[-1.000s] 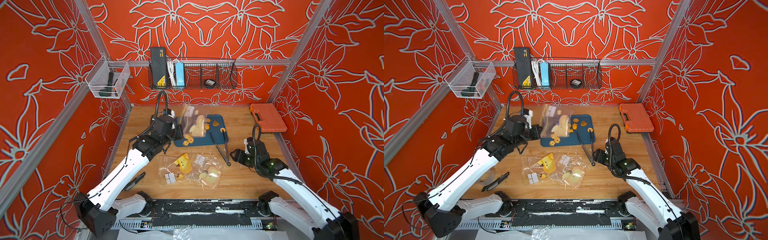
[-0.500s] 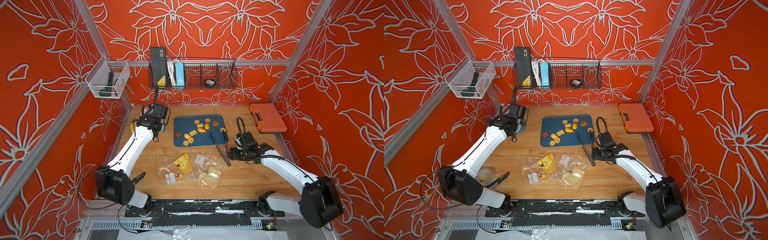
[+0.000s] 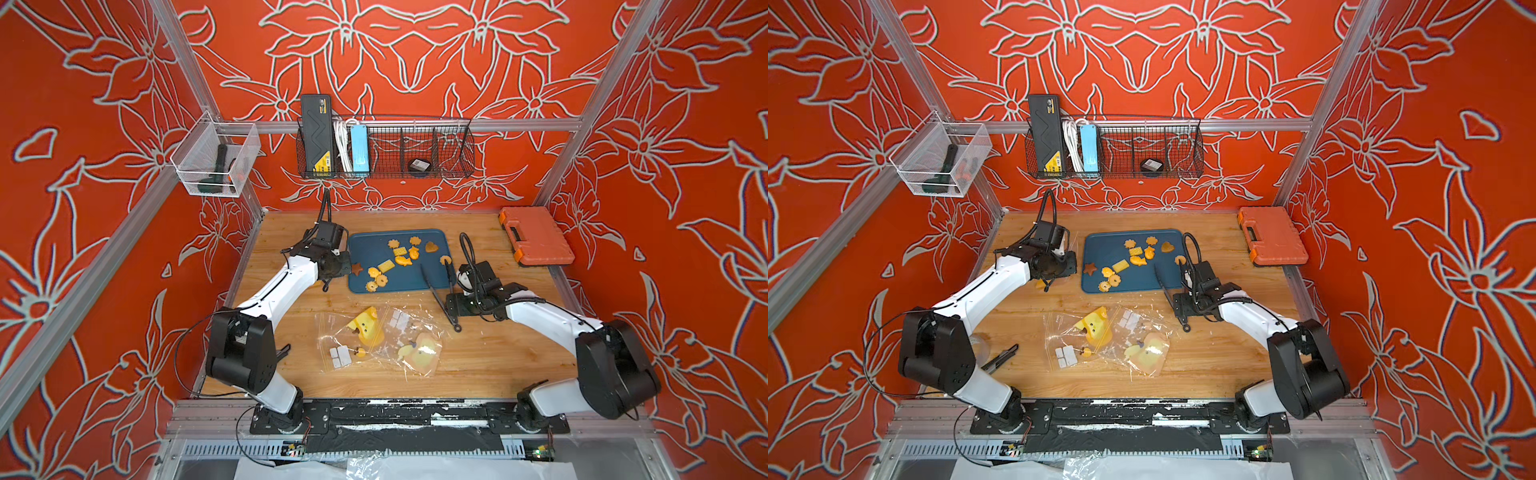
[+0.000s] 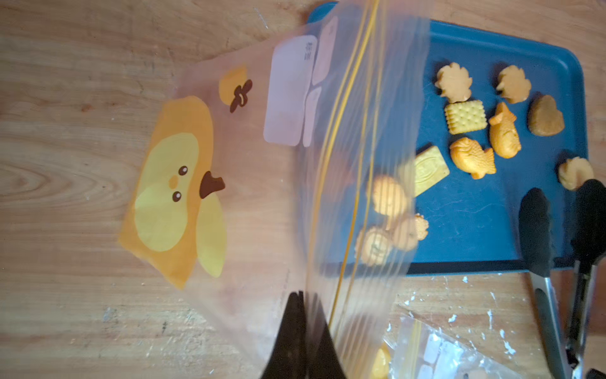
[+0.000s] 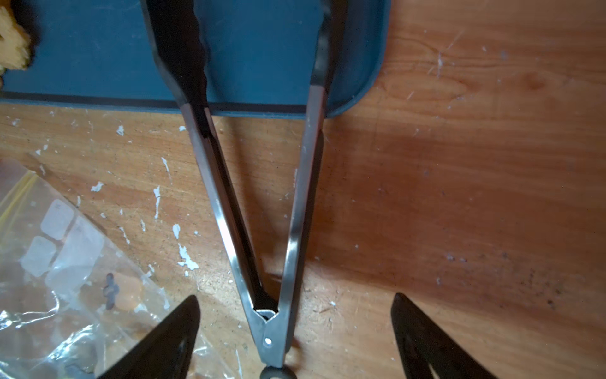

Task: Put the cookies into a resealable bag to prevent moisture
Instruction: Pick up the clamp from the center of the board.

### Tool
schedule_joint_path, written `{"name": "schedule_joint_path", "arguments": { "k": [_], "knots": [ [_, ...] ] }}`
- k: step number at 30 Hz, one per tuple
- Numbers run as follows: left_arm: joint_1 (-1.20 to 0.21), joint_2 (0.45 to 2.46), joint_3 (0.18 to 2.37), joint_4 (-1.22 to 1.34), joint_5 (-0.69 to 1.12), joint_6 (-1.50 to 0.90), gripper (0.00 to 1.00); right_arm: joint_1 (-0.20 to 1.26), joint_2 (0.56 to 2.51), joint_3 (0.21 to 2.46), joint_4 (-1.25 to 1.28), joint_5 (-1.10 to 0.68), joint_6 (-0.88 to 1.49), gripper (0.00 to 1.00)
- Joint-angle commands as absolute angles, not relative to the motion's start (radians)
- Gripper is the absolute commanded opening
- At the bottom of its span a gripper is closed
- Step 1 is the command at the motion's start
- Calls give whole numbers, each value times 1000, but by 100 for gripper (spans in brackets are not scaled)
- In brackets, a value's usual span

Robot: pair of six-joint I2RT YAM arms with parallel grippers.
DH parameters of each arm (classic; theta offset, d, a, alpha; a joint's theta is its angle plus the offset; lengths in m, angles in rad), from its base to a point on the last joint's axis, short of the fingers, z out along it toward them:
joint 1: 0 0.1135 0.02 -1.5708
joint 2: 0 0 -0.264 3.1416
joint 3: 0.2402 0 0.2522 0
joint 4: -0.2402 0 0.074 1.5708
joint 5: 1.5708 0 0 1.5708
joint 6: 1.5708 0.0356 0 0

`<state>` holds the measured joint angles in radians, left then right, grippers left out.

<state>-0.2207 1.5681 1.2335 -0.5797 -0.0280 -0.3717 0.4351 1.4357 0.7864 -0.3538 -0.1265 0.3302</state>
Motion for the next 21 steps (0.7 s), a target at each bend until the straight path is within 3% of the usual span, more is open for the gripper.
{"name": "schedule_joint_path", "arguments": {
  "k": [1,11,21],
  "knots": [
    [-204,1594,1234,-556,44,-420,0,471,1453,805,-297,-72,264,90],
    [-195,1573,1174,-499,91,-345,0,550,1512,757,-171,93,319,77],
    [-193,1578,1171,-499,148,-316,0,593,1580,735,-89,124,342,74]
  ]
}}
